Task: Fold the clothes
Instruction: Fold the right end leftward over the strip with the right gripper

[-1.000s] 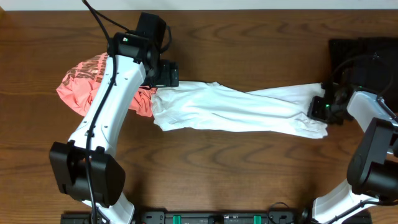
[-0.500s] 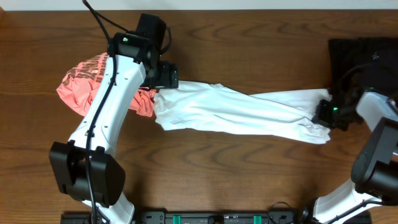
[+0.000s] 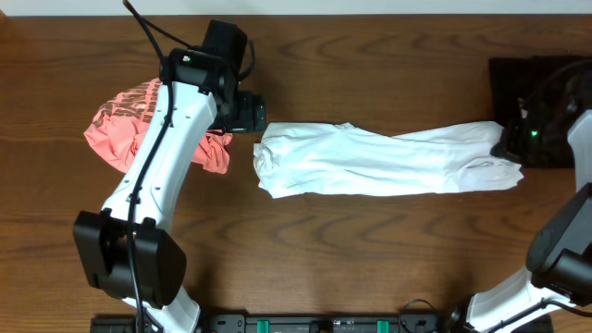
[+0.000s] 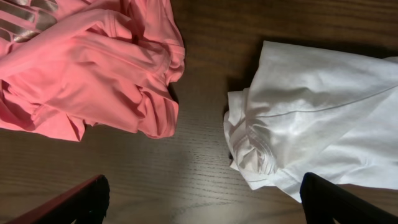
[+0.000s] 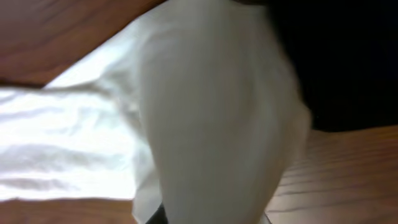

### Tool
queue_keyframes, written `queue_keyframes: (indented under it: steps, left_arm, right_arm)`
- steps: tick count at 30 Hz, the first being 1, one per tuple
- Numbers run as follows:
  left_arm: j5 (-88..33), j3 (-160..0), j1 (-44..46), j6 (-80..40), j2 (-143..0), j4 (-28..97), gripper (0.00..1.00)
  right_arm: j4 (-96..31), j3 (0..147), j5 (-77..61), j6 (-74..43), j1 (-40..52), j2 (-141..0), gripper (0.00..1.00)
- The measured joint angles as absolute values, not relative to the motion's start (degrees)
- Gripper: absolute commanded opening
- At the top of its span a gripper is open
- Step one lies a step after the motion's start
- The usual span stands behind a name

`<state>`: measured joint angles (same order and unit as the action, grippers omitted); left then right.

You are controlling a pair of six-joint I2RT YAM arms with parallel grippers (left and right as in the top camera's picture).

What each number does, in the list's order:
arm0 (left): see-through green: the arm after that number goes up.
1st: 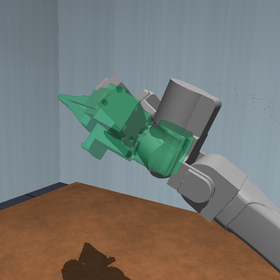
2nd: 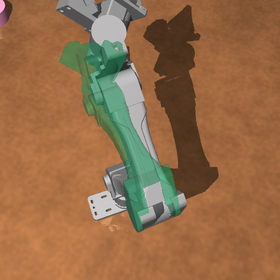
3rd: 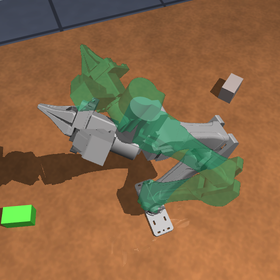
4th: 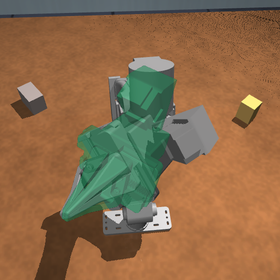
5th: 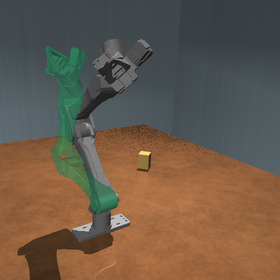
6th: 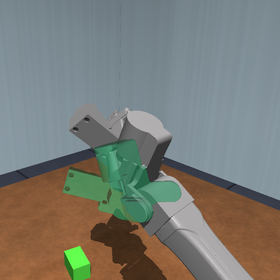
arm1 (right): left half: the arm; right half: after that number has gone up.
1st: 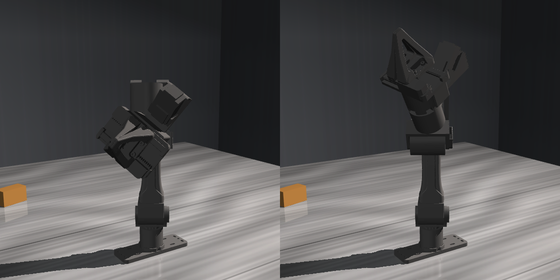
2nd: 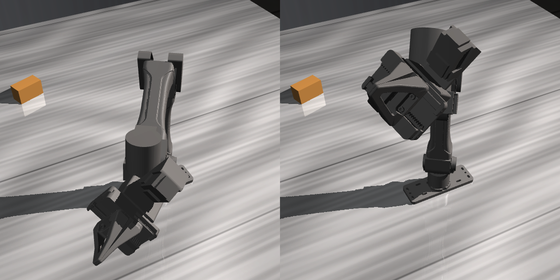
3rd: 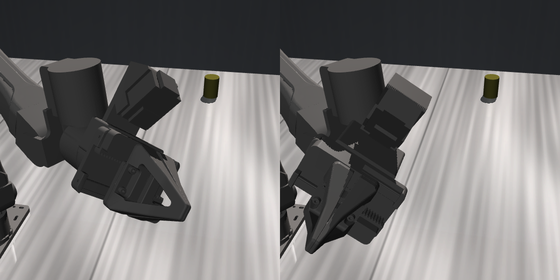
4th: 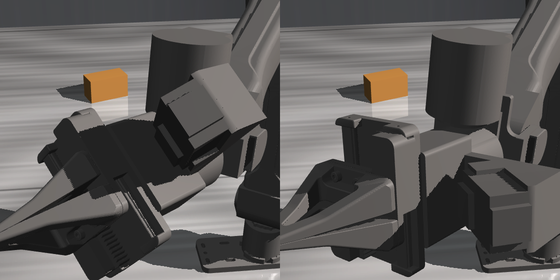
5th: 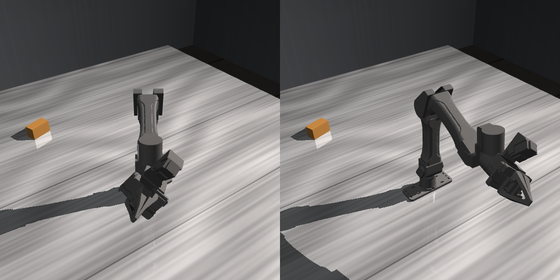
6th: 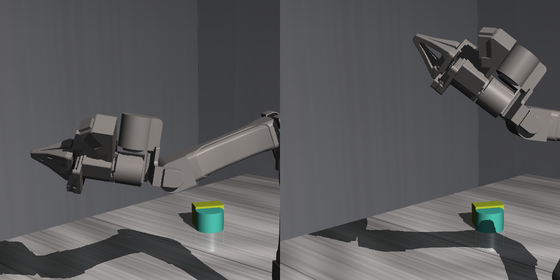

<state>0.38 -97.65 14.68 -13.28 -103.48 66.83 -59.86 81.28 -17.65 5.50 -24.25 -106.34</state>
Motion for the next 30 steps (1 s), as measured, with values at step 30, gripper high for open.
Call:
queue_keyframes:
  steps: [30]
  left_arm:
    - [0.38, -97.65, 14.68, -13.28, -103.48, 66.83, 0.98]
  right_arm:
    - [-59.05, 81.28, -4.47, 0.16, 4.91, -107.79, 0.01]
